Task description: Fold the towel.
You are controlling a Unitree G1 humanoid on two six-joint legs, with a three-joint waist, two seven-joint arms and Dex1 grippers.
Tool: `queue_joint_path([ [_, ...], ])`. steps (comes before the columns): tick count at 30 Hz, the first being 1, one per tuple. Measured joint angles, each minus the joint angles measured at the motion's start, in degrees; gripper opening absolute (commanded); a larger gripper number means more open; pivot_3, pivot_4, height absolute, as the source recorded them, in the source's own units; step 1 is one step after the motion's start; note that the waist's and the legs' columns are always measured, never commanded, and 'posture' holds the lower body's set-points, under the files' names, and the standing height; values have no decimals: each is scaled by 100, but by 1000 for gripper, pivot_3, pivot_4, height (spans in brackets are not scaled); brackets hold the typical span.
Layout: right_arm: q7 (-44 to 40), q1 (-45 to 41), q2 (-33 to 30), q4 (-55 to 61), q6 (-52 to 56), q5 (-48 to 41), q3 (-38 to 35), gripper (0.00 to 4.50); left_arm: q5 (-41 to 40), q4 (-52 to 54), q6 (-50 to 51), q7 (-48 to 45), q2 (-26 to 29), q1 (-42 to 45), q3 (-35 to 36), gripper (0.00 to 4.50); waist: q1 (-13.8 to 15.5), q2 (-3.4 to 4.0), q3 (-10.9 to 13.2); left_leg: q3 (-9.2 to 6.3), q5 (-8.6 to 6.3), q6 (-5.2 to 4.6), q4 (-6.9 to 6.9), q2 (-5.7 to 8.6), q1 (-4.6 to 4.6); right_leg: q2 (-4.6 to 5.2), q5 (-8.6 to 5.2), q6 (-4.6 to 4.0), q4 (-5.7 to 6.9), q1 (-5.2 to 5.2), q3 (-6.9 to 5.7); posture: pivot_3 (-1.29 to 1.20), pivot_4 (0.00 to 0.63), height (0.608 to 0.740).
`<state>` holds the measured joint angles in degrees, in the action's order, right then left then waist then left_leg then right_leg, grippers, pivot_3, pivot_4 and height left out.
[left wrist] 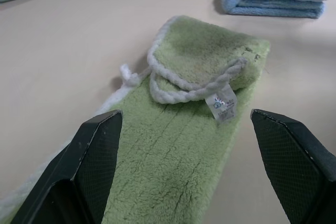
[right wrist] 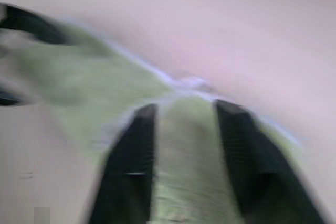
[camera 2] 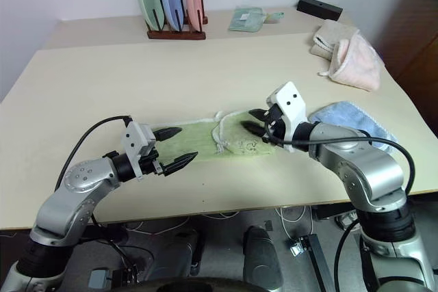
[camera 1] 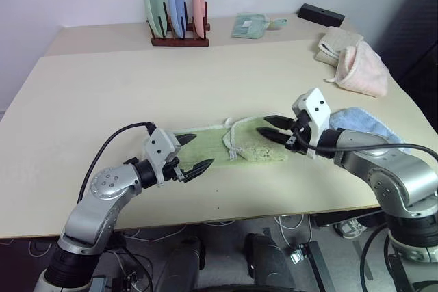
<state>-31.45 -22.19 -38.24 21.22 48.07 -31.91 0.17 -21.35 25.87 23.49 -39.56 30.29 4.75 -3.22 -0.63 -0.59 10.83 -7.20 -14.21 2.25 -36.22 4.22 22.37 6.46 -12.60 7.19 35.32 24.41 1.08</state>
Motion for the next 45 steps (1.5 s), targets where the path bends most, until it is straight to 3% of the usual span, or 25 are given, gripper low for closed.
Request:
queue_joint_path([
  [9,-374,236,742,-1389,-1637,1392,1445,44,-277,88,278,442,-283,-432,327,4024,-6,0,-1,0,1,1,0,0,-1,0,1,1,2,2,2,0,150,740],
  [16,-667,211,740,-1528,-2158,1699,1276,44,-686,978,774,1078,-491,-1439,905,4024,-3,-9,-8,-1,0,2,-3,-6,-5,1,2,0,2,-2,5,0,150,740],
  [18,-771,60,671,-1525,-2172,1657,1045,557,-836,1168,953,1347,-626,-1665,1107,4024,2,-9,-8,-1,0,2,-4,-5,-4,3,2,-1,2,-3,5,0,150,740],
  [20,-919,-178,524,-1517,-2211,1601,823,1359,-1112,1341,1194,1677,-829,-1871,1325,4500,3,-9,-8,-1,0,2,-4,-4,-3,3,1,-1,2,-4,3,0,150,740],
  [26,-1806,-566,56,-1105,-2528,1543,666,4287,-3067,1692,2062,3321,-2030,-2689,2133,4500,2,-12,-7,-5,-1,1,-1,-9,-5,3,1,1,0,-4,1,0,150,740],
  [32,-2119,-577,176,-1002,-2921,1763,1110,4287,-4390,1551,2191,4726,-2566,-2630,2321,4500,54,-11,-8,-5,0,2,-15,-4,-4,10,-6,-13,0,-14,1,0,150,740],
  [40,-2080,-402,351,-1002,-3227,2050,1258,4287,-5594,841,1867,6148,-2650,-1633,2321,4500,155,-9,-13,-5,1,4,-24,4,-8,8,-6,-25,2,-22,0,0,150,740],
  [43,-2040,-338,357,-983,-3222,2102,1263,4329,-5741,483,1750,6416,-2595,-1238,2298,3679,151,-8,-14,-4,1,4,-26,9,-8,7,-6,-26,2,-23,0,0,150,740],
  [45,-2004,-326,355,-924,-3219,2150,1262,4329,-5747,316,1749,6492,-2514,-1117,2258,2719,145,-9,-14,-4,1,4,-26,9,-8,4,-5,-25,2,-23,1,0,150,740],
])
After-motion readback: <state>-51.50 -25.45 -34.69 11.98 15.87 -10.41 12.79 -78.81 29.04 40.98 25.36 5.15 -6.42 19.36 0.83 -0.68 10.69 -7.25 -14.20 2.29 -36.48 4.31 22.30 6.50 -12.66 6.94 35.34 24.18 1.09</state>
